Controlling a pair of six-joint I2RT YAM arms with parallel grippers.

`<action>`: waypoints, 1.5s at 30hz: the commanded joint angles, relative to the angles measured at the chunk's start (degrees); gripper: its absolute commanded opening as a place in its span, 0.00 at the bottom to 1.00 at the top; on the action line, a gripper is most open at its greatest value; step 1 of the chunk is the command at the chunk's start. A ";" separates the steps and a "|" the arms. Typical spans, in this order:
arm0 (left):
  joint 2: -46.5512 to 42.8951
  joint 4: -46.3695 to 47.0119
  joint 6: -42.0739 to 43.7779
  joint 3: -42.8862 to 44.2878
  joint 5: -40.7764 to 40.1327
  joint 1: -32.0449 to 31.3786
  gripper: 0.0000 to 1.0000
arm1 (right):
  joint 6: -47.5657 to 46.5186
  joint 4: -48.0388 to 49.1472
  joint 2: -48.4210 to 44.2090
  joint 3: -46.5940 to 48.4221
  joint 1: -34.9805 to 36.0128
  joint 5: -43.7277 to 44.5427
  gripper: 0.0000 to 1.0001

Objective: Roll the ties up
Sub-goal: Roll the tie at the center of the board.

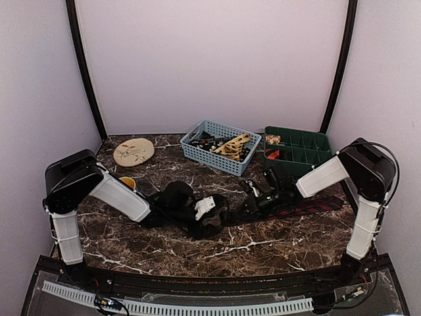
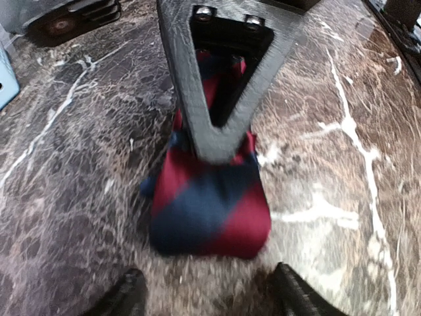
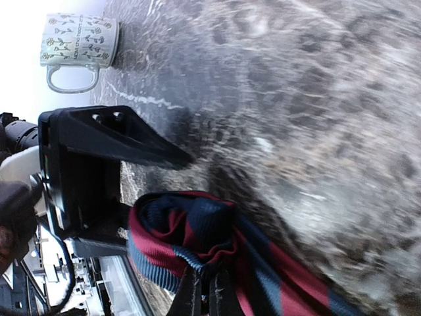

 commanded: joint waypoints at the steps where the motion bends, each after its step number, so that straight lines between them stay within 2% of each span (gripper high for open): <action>1: -6.62 7.68 -2.63 -6.24 -2.16 0.23 0.76 | -1.66 -0.60 1.02 -4.08 -2.03 3.00 0.00; 2: -8.21 10.33 -2.99 -8.07 -2.05 0.23 0.92 | -1.90 -0.46 1.05 -4.42 -2.36 3.07 0.00; 4: -11.01 19.09 -5.42 -12.66 -2.10 0.23 0.99 | -2.21 0.10 1.08 -5.05 -2.87 3.09 0.00; 6: -11.31 30.95 -11.15 -17.16 -5.22 0.23 0.99 | -2.77 0.27 1.25 -5.41 -3.12 3.45 0.00; 7: -10.77 33.88 -13.24 -18.07 -5.66 0.31 0.99 | -2.88 0.56 1.47 -5.69 -3.20 3.59 0.00; 9: -8.70 34.51 -12.67 -17.03 -1.43 0.47 0.99 | -2.88 1.35 1.75 -6.35 -3.23 3.68 0.00; 12: -3.72 24.02 -10.51 -9.54 4.27 0.35 0.99 | -2.64 2.84 2.08 -7.42 -3.18 4.14 0.00; 15: 2.45 32.35 -10.86 -8.14 4.81 -0.19 0.99 | -2.01 4.48 2.45 -8.28 -3.21 4.25 0.00; 17: 5.53 33.76 -11.07 -5.85 5.19 -0.48 0.98 | -1.68 5.16 2.75 -8.61 -3.21 4.19 0.00; 20: 9.52 33.57 -10.38 -2.50 3.90 -1.30 0.93 | -1.19 6.14 2.79 -8.89 -3.26 4.32 0.00; 25: 14.46 29.57 -9.09 3.00 3.52 -1.59 0.77 | -0.62 6.98 2.78 -8.79 -3.26 3.83 0.00; 30: 15.80 23.68 -6.88 5.93 4.22 -1.69 0.49 | 0.70 8.14 2.59 -8.54 -3.21 3.07 0.01; 33: 14.16 18.40 -4.84 4.94 3.92 -1.62 0.34 | 1.65 8.39 1.07 -8.65 -3.22 2.64 0.12; 35: 11.89 14.56 -3.40 3.79 3.20 -1.61 0.27 | 2.02 7.66 -0.90 -8.46 -3.30 2.56 0.26; 39: 8.45 4.55 -0.72 3.03 1.00 -1.56 0.21 | 4.61 7.15 -6.20 -7.84 -3.24 1.40 0.54; 41: 6.86 1.11 -0.20 2.41 -0.32 -1.57 0.21 | 5.16 5.22 -7.16 -6.56 -2.82 0.49 0.56; 45: 5.25 -6.18 -0.41 3.43 -3.04 -1.61 0.21 | 5.35 1.32 -7.27 -3.10 -0.71 0.36 0.51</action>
